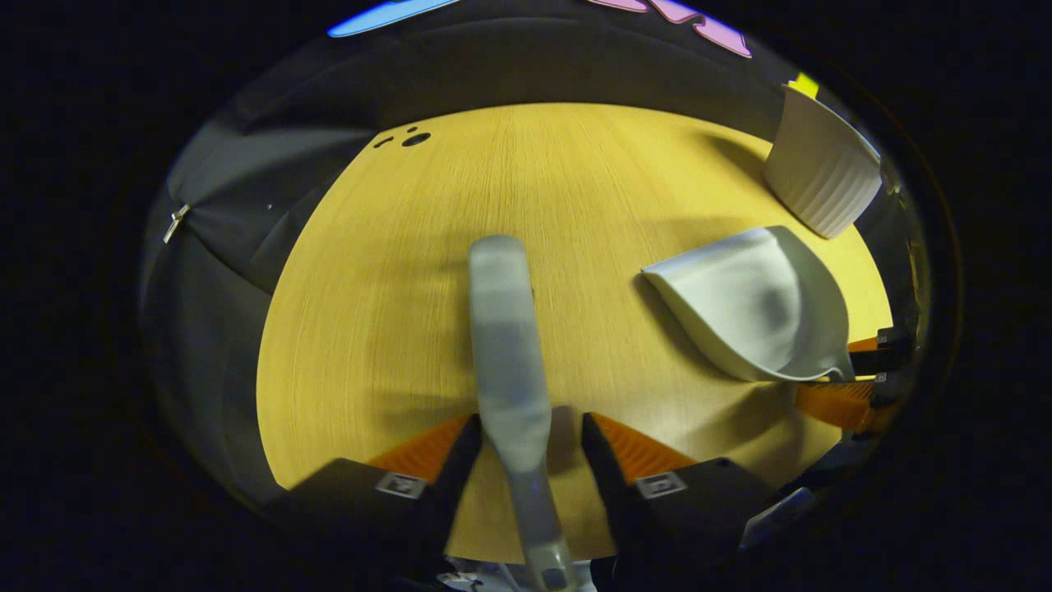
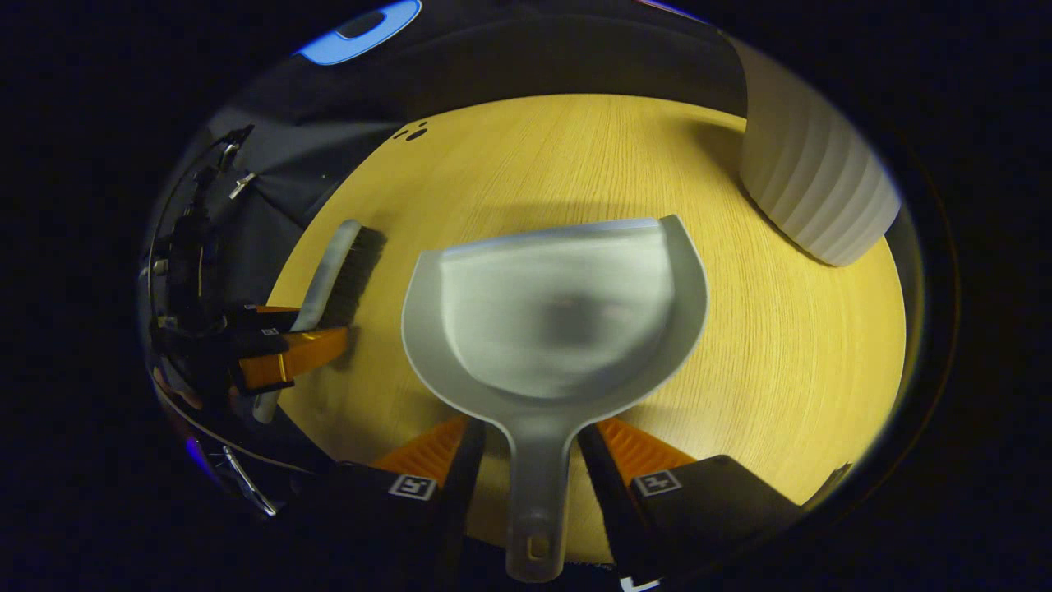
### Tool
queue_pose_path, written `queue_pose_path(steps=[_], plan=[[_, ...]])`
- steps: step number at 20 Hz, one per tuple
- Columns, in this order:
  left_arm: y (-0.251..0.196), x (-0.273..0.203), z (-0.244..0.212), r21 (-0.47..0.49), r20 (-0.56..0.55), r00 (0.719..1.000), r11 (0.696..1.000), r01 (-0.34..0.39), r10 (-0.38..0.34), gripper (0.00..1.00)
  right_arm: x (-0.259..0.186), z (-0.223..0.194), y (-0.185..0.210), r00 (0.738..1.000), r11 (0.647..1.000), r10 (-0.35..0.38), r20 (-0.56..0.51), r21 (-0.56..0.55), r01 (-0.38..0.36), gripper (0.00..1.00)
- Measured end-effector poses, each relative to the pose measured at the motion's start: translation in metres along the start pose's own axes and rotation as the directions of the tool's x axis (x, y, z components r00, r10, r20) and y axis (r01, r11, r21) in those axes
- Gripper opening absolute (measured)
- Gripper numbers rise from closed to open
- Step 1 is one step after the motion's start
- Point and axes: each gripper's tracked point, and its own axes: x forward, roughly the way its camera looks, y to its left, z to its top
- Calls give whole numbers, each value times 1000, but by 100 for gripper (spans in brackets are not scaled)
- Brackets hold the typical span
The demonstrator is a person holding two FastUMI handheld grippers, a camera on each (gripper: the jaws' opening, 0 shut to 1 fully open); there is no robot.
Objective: Pick up the small broom and dustpan from the desktop, sweep the trash into the dustpan with the broom, and then empty the trash into the garbage bin.
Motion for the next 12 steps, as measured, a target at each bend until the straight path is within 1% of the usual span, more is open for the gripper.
queue_pose_path(steps=[1,2,5,7,8,10,11,12], plan=[[0,-3,1,-2,16,1000,1000,9,-9,84,-6,5,-1,1000,1000,-7,17,2,7,81],[2,-13,4,-5,33,999,1000,7,-7,96,-8,8,-3,999,1000,-15,35,-1,15,100],[4,-42,12,-39,111,994,999,13,-9,97,-33,22,-8,992,998,-52,118,-21,55,99],[7,-67,18,-57,182,983,998,22,-11,97,-54,38,-8,974,996,-77,212,-21,83,99],[5,-80,22,-69,227,974,997,39,-23,97,-67,46,-8,962,995,-85,261,-25,95,99],[-3,-105,31,-111,346,936,988,109,-64,97,-88,57,-7,933,990,-105,343,-48,129,99],[-9,-120,32,-126,400,914,983,132,-71,96,-98,59,-2,922,989,-103,374,-57,133,99],[-8,-133,32,-131,451,890,982,136,-63,96,-108,61,3,908,989,-100,407,-60,135,99]])
